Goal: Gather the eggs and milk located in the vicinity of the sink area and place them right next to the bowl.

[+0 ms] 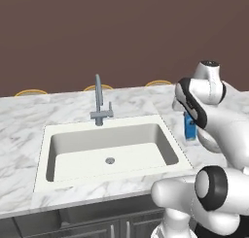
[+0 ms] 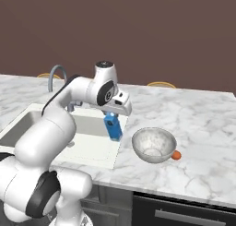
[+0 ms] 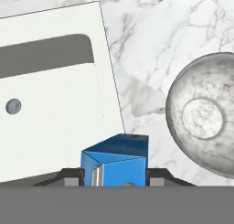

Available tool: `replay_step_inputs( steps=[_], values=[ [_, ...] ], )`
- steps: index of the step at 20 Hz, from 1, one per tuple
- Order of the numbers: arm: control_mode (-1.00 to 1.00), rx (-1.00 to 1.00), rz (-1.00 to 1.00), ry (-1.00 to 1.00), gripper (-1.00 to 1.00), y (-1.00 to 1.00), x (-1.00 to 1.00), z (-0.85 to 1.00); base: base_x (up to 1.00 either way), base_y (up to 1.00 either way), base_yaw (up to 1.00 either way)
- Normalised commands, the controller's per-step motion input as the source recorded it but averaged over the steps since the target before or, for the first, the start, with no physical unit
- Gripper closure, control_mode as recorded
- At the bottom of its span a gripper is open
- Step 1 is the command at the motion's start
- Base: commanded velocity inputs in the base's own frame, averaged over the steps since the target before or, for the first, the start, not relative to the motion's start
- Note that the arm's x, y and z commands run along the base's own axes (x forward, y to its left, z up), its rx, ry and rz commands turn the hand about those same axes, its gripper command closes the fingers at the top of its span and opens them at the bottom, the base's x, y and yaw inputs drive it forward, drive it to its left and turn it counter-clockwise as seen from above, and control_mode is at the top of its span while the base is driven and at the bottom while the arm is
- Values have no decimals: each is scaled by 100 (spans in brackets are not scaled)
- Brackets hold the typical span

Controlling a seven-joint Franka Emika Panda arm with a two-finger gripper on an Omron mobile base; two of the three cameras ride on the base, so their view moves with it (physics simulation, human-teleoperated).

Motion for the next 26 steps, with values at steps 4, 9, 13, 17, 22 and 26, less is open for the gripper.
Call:
replay_step_inputs(
  steps=[4,9,13,17,22,26],
  values=[
    [-100,0,-2,2,100,-12,43,0,0,0,0],
    [-100,0,0,0,100,-12,24,-6,0,0,0],
    [-100,0,0,0,100,-8,6,-6,0,0,0],
    [-100,0,5,0,100,-1,0,0,0,0,0],
    [-100,3,7,0,100,-7,0,-5,0,0,0],
    [-100,10,1,2,100,-23,0,-14,0,0,0]
  ],
)
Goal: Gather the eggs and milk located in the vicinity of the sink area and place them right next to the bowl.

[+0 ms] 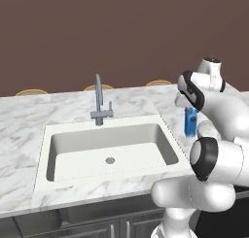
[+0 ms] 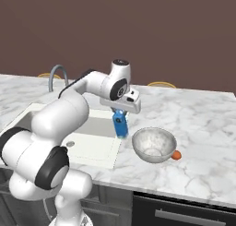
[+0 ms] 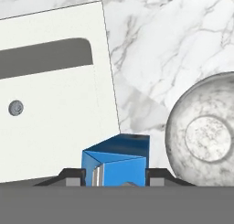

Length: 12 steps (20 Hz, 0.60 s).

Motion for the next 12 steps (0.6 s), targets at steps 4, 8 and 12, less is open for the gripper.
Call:
replay_step_inputs(
  steps=[4,8,12],
  values=[
    [-100,8,0,5,100,-18,2,-8,0,0,0],
    [-100,0,0,3,100,-5,11,0,0,0,0],
    [-100,0,0,3,100,0,17,-17,0,0,0]
  ],
)
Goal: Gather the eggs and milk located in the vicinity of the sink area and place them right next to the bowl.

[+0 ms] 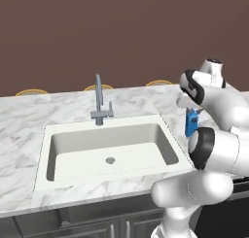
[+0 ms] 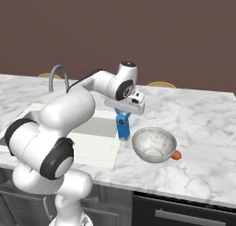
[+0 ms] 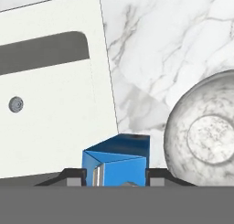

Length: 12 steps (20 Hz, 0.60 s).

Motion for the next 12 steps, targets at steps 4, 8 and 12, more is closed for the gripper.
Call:
replay_step_inputs(
  steps=[4,8,12],
  values=[
    [-100,0,0,0,100,-1,6,-37,0,0,0],
    [-100,0,0,0,100,-4,0,-41,0,0,0],
    [-100,0,0,0,100,-10,0,-25,0,0,0]
  ],
)
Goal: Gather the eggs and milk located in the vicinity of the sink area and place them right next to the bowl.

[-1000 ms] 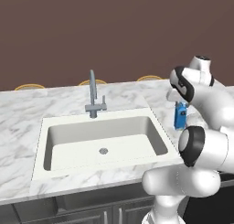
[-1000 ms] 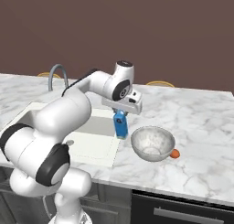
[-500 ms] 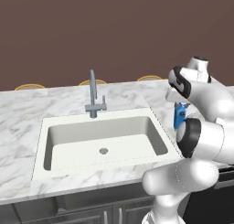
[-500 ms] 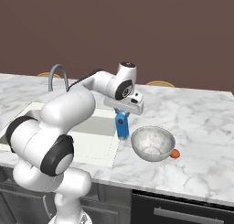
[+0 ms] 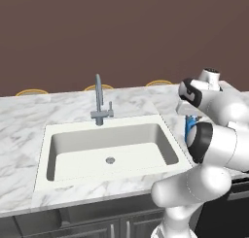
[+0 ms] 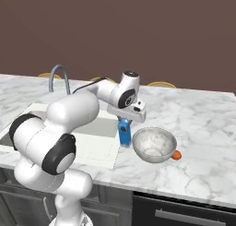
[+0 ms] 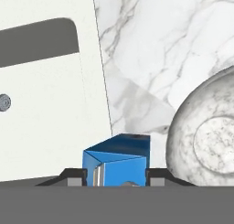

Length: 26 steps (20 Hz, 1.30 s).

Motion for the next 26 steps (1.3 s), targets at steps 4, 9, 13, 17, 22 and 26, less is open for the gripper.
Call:
replay_step_inputs(
  steps=[4,9,13,17,22,26],
  values=[
    [-100,0,0,0,100,-8,0,-8,0,0,0],
    [-100,0,0,-1,100,-4,6,-4,0,0,0],
    [-100,0,0,-2,100,-4,8,-17,0,0,0],
    [-100,0,0,-2,100,-2,8,-12,0,0,0],
    [-100,0,0,-1,100,-4,4,-13,0,0,0],
    [-100,0,0,-2,100,-5,0,-16,0,0,0]
  ],
)
